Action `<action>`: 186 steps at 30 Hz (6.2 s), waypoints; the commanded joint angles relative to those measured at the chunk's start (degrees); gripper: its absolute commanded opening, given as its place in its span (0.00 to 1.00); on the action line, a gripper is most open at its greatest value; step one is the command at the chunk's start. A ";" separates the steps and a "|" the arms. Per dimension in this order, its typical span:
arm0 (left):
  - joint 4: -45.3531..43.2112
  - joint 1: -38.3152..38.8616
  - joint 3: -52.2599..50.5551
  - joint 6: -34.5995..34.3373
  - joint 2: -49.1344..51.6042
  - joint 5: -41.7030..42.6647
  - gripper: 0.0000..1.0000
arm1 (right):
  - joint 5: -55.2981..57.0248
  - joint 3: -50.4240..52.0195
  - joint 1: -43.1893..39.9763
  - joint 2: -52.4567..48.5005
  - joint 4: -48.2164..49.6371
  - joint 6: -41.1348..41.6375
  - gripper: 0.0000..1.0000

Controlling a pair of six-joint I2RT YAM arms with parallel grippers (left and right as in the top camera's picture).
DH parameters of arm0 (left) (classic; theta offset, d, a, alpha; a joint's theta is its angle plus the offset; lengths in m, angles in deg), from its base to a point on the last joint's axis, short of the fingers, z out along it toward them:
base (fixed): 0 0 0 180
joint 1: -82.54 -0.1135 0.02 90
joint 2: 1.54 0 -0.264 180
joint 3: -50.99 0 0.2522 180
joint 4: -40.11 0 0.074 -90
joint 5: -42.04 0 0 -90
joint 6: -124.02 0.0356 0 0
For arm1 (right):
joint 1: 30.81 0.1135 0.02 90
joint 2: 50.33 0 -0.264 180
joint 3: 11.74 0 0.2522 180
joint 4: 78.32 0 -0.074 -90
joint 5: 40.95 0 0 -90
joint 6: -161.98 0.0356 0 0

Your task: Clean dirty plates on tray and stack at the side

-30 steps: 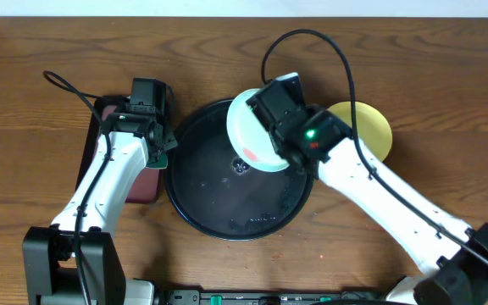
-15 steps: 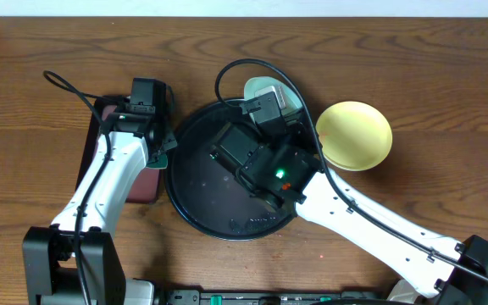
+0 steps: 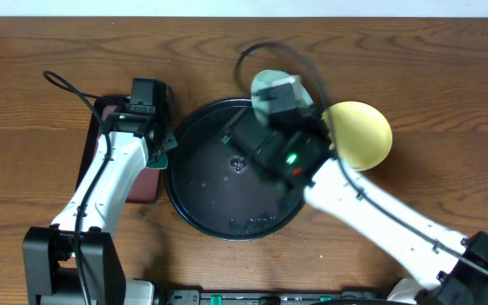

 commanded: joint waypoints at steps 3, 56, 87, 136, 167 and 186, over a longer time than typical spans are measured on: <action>0.20 -0.35 0.09 -0.48 0.26 0.13 0.08 | -29.88 -0.07 -14.43 1.25 -0.15 0.79 0.01; -8.35 -9.57 -2.49 21.90 3.19 0.72 0.08 | -66.47 10.95 -43.54 7.28 7.34 -9.31 0.99; -5.22 -9.55 -0.59 19.45 -20.55 0.74 0.75 | -52.68 10.05 -41.94 37.35 4.68 -9.73 0.99; -5.22 -9.55 -0.68 19.45 -21.94 0.74 0.75 | -54.01 84.30 -49.03 94.47 51.43 -7.10 0.99; -5.20 -9.33 -0.83 19.45 -22.16 0.72 0.75 | -54.21 84.26 -49.03 94.42 51.41 -7.13 0.99; -42.86 -8.37 -45.77 19.23 -60.22 8.07 0.75 | -54.21 84.26 -49.03 94.42 51.41 -7.13 0.99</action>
